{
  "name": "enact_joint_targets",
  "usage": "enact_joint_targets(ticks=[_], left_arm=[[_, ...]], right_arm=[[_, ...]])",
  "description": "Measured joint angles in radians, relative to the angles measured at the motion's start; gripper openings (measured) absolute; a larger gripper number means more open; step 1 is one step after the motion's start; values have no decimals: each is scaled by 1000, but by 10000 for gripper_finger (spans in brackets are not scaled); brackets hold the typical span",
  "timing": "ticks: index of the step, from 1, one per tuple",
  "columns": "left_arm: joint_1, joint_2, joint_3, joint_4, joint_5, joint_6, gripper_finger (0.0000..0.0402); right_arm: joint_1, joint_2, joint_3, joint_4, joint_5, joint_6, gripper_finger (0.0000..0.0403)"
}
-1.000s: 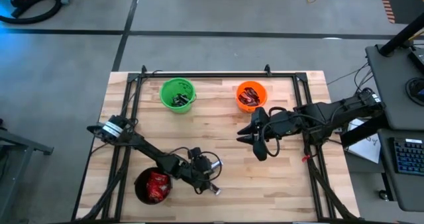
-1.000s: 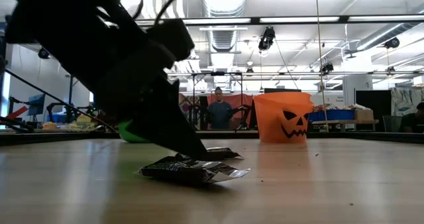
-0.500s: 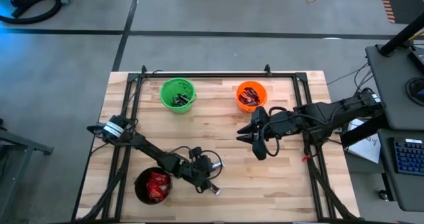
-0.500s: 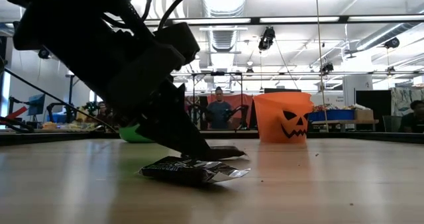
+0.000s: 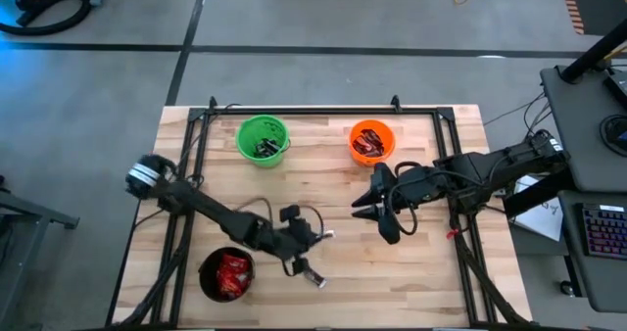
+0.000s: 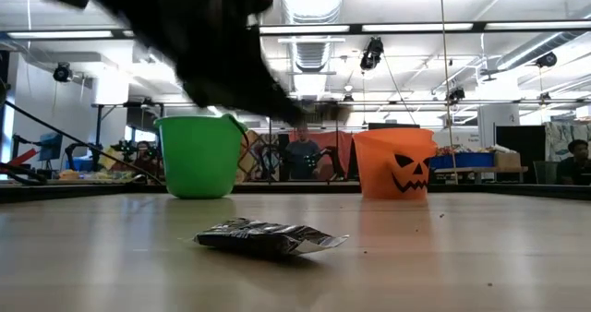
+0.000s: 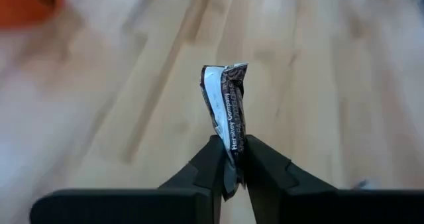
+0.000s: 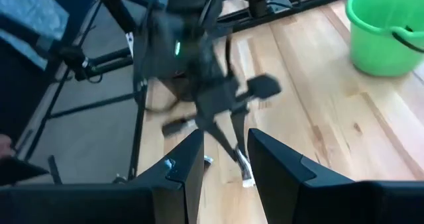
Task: Sort candy
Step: Put the black chocolate into the green bucket
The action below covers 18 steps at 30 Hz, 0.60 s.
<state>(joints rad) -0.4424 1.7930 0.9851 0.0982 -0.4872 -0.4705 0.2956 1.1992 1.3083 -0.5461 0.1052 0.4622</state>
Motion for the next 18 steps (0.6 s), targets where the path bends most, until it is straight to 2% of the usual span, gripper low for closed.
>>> enact_joint_targets(ticks=[4,9,14,18], left_arm=[[51,-155,0,-39,98,67,36],[103,-312,1,-46,246,74,36],[112,-378,2,-65,269,41,36],[113,-380,2,-106,259,87,36]], right_arm=[[12,1,0,6,-1,-47,111],[27,5,0,7,-1,-118,111],[28,36,0,9,17,-202,111],[27,82,2,6,54,-293,120]])
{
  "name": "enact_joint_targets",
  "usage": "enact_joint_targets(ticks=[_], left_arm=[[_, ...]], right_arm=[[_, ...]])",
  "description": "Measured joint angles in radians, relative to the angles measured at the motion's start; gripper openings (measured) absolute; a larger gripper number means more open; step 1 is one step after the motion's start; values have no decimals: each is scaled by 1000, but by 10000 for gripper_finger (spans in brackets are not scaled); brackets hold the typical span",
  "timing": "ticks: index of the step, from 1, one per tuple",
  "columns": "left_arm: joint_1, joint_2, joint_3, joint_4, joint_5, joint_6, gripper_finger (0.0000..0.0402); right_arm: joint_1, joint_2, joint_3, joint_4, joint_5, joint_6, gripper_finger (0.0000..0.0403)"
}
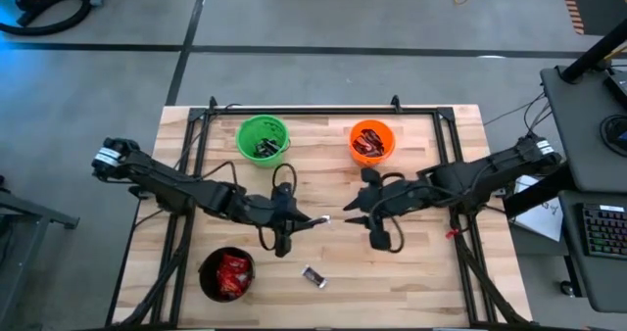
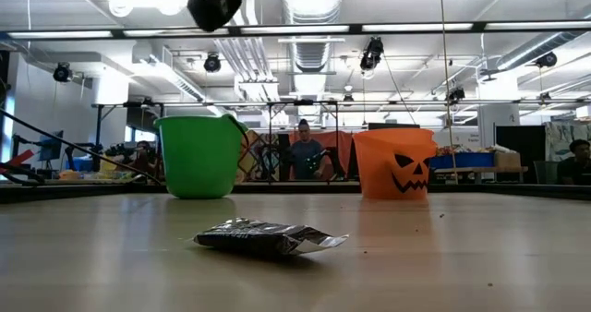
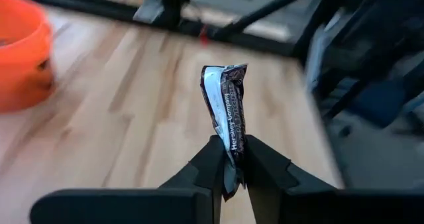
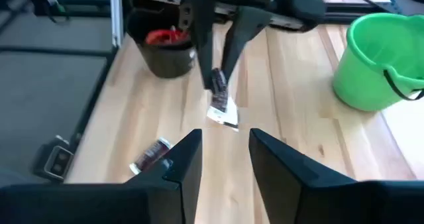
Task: Sort candy
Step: Put the black chocolate into the green bucket
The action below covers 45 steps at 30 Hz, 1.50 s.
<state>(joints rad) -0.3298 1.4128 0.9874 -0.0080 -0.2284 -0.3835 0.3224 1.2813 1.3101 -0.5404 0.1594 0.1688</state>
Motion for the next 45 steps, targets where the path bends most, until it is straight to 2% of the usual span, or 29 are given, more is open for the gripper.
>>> enact_joint_targets(ticks=[6,11,13,16,20,23,25,30,36,42,45], left_arm=[[31,0,0,-164,-35,28,36],[31,-4,1,-99,30,23,36],[33,-4,15,-151,29,29,36],[45,-3,52,-258,-21,59,36],[71,-2,77,-300,-53,90,36],[84,-2,97,-360,-178,80,36],[88,-2,108,-325,-153,105,36],[84,-5,155,-254,50,109,36],[86,-5,175,-269,77,32,36],[82,0,177,-145,111,17,36],[82,0,178,-137,110,-3,36]], right_arm=[[-22,84,29,0,1,-5,175],[-24,134,60,1,4,-57,222],[-24,144,65,-1,28,-67,233],[-24,151,69,-2,74,-86,243],[-28,154,69,-4,80,-102,242],[-28,154,69,-4,79,-101,237],[-28,154,69,-5,79,-98,235],[-28,154,69,-5,87,-65,233],[-28,146,70,0,104,-39,233],[-28,146,71,23,95,-81,230],[-28,146,71,56,72,-86,221]])
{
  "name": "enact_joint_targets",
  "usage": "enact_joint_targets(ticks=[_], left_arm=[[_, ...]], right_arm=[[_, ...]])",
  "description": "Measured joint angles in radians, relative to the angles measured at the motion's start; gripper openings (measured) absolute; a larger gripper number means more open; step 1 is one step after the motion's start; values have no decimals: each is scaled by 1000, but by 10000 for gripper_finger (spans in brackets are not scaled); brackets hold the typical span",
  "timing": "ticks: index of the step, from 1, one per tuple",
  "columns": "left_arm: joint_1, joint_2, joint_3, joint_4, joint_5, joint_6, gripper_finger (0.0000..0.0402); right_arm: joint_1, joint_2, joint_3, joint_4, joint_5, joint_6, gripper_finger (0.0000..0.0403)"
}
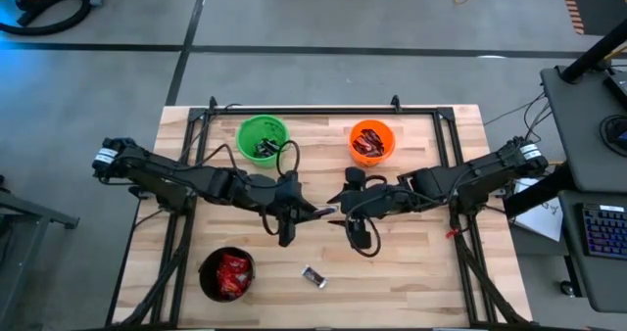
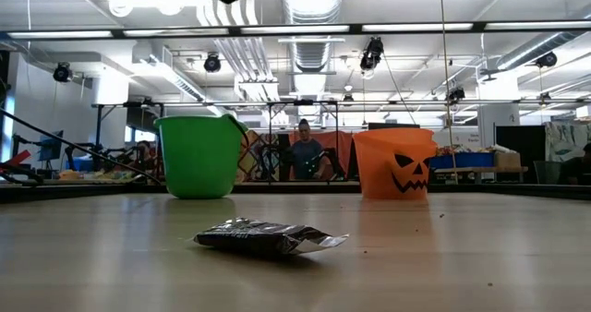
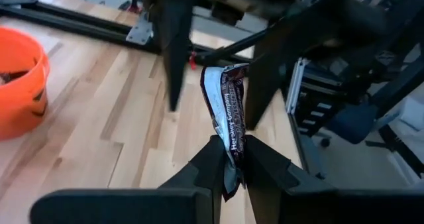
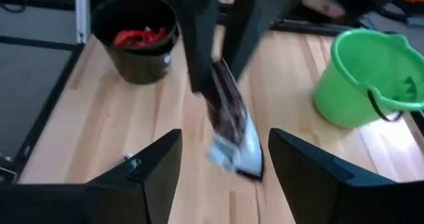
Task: Sort candy
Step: Put the black chocolate into the green bucket
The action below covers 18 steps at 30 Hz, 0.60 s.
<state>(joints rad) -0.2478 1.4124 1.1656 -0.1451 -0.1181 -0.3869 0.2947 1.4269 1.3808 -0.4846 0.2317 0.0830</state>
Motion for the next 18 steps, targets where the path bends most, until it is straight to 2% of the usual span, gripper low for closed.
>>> enact_joint_targets(ticks=[6,9,18], left_arm=[[1,1,-3,-19,-2,-14,36],[1,1,-3,-21,-2,-15,36],[0,0,-5,-20,1,1,36]], right_arm=[[2,0,0,25,-6,-6,196],[2,0,0,24,-7,-18,171],[1,0,0,22,-28,-54,28]])
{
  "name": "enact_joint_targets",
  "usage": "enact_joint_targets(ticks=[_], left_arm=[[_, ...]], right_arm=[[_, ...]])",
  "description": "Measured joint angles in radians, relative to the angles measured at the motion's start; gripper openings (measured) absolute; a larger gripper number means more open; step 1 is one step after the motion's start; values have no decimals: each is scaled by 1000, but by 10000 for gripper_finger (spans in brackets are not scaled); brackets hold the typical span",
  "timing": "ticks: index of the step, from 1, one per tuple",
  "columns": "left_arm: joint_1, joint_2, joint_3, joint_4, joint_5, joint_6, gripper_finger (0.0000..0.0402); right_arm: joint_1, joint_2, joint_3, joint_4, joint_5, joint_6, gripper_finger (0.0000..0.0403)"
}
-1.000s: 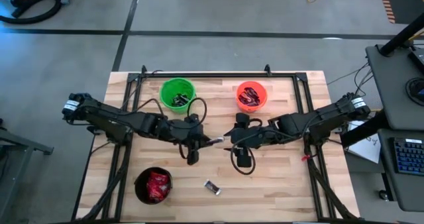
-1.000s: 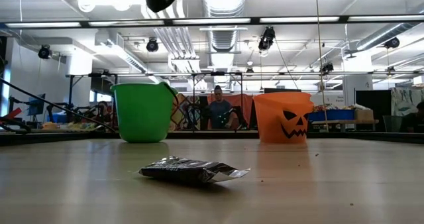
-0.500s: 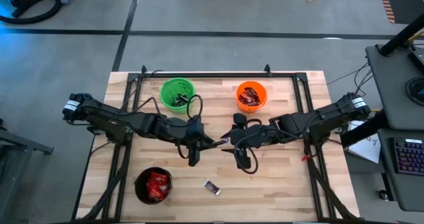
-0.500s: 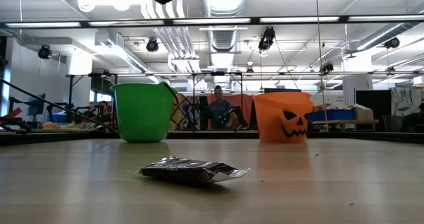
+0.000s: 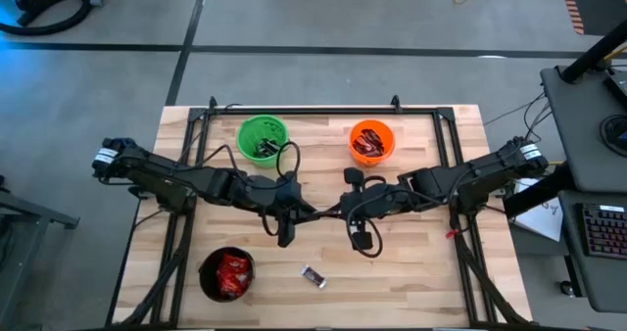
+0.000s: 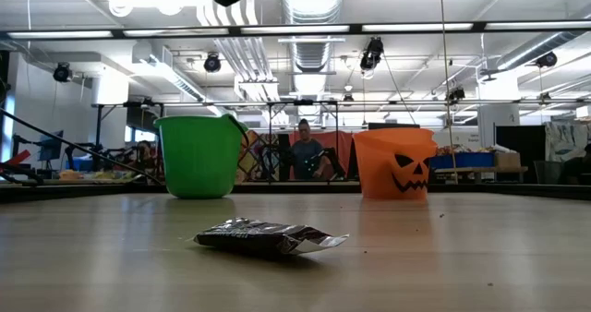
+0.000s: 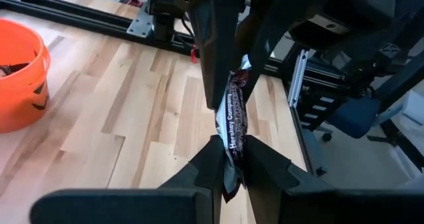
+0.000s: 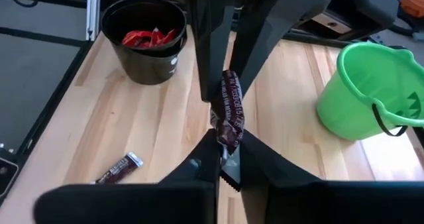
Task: Sort candy
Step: Put the black chocolate into the green bucket
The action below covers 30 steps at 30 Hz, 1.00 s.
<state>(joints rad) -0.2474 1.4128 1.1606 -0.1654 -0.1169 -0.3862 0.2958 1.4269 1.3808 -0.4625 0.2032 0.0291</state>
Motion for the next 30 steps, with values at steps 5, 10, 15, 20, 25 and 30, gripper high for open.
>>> enact_joint_targets(ticks=[5,10,15,20,25,30], left_arm=[[0,0,0,-3,-30,-62,42],[1,-3,0,-26,-33,-94,93],[1,-4,67,-240,-34,-95,155],[1,-6,164,-456,-34,-77,191],[-3,-6,220,-543,-37,-31,201],[-21,-38,201,-546,-104,-5,198]], right_arm=[[-2,0,0,-4,4,4,23],[-3,0,0,-14,3,30,22],[-55,-12,0,-127,4,117,21],[-188,-17,0,-306,3,272,20],[-337,-17,0,-378,-102,375,20],[-446,-17,4,-365,-218,413,20]])
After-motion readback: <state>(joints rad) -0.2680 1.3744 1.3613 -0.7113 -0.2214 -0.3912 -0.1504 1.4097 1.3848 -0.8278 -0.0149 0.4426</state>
